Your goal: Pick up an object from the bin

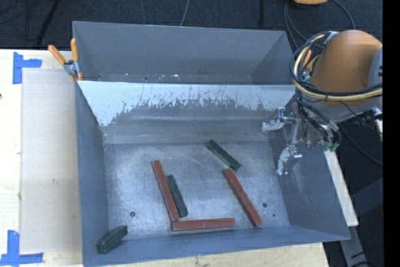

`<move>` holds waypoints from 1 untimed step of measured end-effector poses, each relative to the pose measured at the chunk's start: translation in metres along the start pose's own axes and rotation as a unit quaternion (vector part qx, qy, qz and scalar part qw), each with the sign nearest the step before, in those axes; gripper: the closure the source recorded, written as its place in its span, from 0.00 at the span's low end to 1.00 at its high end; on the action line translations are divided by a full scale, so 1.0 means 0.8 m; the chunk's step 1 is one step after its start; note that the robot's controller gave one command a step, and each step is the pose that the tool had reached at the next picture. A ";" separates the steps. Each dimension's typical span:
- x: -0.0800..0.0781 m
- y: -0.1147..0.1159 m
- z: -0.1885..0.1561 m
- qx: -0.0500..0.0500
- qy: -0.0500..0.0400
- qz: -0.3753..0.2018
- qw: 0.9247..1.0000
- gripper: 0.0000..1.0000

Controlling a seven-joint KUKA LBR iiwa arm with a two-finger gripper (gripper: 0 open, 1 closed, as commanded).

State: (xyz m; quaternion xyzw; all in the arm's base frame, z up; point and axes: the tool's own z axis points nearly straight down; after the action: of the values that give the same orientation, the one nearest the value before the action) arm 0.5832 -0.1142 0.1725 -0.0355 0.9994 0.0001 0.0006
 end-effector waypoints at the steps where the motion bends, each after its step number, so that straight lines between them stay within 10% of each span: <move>1: -0.002 0.029 0.062 0.000 -0.003 0.044 0.999 0.00</move>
Offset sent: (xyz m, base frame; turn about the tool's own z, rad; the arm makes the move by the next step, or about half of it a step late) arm 0.0287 0.0440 -0.0225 0.2670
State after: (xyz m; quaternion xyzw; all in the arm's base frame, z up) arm 0.5834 -0.0911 0.1231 0.0088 1.0000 0.0000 0.0034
